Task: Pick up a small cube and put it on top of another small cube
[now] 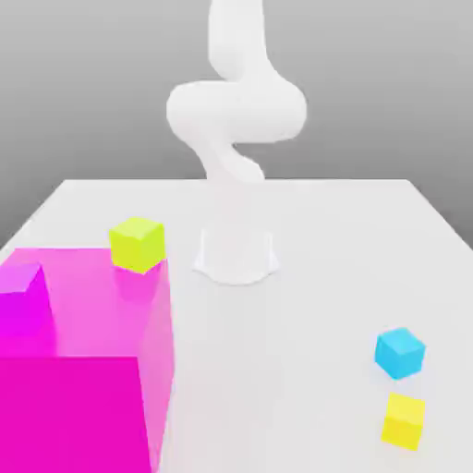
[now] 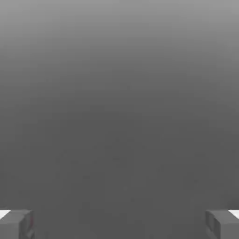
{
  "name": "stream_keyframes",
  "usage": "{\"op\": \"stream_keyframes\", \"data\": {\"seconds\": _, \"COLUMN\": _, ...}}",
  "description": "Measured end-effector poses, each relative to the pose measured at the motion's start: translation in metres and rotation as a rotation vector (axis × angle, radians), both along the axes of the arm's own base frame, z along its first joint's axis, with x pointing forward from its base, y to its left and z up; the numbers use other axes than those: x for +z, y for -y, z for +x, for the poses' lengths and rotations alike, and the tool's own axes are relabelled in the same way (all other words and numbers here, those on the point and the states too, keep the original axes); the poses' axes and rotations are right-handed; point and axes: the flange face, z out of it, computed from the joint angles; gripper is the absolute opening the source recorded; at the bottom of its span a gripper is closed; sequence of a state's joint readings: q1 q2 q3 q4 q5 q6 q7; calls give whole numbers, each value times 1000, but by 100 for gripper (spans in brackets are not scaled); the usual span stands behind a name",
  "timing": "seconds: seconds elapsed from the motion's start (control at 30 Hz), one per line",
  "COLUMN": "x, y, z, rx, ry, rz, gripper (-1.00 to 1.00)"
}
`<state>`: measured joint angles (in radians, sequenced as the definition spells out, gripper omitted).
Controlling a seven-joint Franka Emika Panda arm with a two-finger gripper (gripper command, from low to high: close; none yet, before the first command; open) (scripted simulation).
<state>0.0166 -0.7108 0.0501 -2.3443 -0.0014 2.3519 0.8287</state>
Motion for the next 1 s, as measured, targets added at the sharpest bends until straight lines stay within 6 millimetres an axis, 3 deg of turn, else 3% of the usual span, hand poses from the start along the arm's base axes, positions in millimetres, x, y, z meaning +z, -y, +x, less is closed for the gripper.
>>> {"op": "stream_keyframes", "data": {"seconds": 0.17, "x": -113, "y": -68, "z": 43, "rx": 77, "ry": -168, "rz": -37, "gripper": 0}}
{"op": "stream_keyframes", "data": {"seconds": 0.33, "x": -228, "y": -130, "z": 46, "rx": 161, "ry": -327, "rz": -74, "gripper": 0}}
{"op": "stream_keyframes", "data": {"seconds": 0.53, "x": -358, "y": -190, "z": 3, "rx": 269, "ry": -518, "rz": -116, "gripper": 0}}
{"op": "stream_keyframes", "data": {"seconds": 0.6, "x": -398, "y": -211, "z": -26, "rx": 324, "ry": -581, "rz": -135, "gripper": 0}}
{"op": "stream_keyframes", "data": {"seconds": 0.7, "x": -451, "y": -227, "z": -69, "rx": 376, "ry": -676, "rz": -152, "gripper": 0}}
{"op": "stream_keyframes", "data": {"seconds": 0.93, "x": -522, "y": -229, "z": -79, "rx": 380, "ry": -706, "rz": -149, "gripper": 0}}
{"op": "stream_keyframes", "data": {"seconds": 0.97, "x": -529, "y": -228, "z": -80, "rx": 380, "ry": -706, "rz": -151, "gripper": -100}}
{"op": "stream_keyframes", "data": {"seconds": 1.0, "x": -529, "y": -228, "z": -80, "rx": 380, "ry": -706, "rz": -151, "gripper": -100}}
